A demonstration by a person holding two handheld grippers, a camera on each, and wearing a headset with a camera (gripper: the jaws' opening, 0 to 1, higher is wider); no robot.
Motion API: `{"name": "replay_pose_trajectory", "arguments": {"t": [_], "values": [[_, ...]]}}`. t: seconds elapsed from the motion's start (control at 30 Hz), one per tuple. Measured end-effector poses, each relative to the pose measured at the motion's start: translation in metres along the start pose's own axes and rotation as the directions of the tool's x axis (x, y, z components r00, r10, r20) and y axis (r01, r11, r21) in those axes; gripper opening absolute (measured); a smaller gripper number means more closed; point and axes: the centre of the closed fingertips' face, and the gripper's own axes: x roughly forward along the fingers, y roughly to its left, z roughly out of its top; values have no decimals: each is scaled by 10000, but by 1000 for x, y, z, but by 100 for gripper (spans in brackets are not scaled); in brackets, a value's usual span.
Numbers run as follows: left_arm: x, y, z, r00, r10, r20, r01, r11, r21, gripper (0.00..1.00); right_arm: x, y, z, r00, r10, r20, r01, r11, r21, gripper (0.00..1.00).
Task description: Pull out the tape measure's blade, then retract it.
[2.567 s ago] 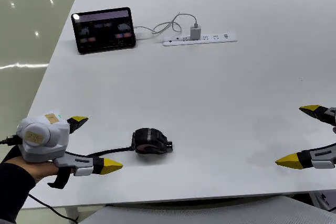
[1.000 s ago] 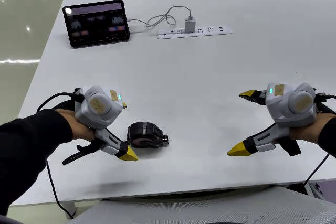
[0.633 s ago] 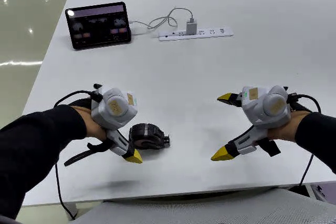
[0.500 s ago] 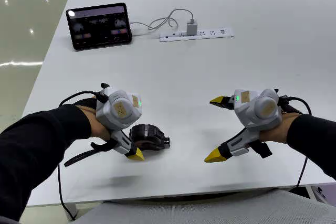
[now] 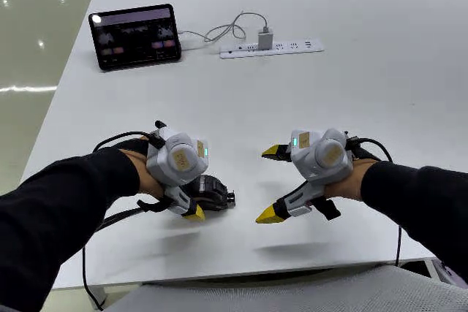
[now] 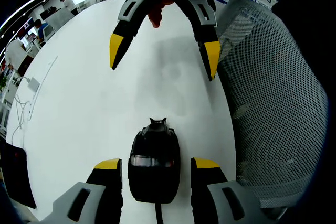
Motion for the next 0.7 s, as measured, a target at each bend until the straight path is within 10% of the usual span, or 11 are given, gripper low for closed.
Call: {"name": "replay_pose_trajectory", "arguments": {"t": [0.7], "values": [[5,4,-3,9974,-58,-717,18,9984,-561,33,45,-2,-3,9960,480,-750,-493,9986,-165,55]]}}
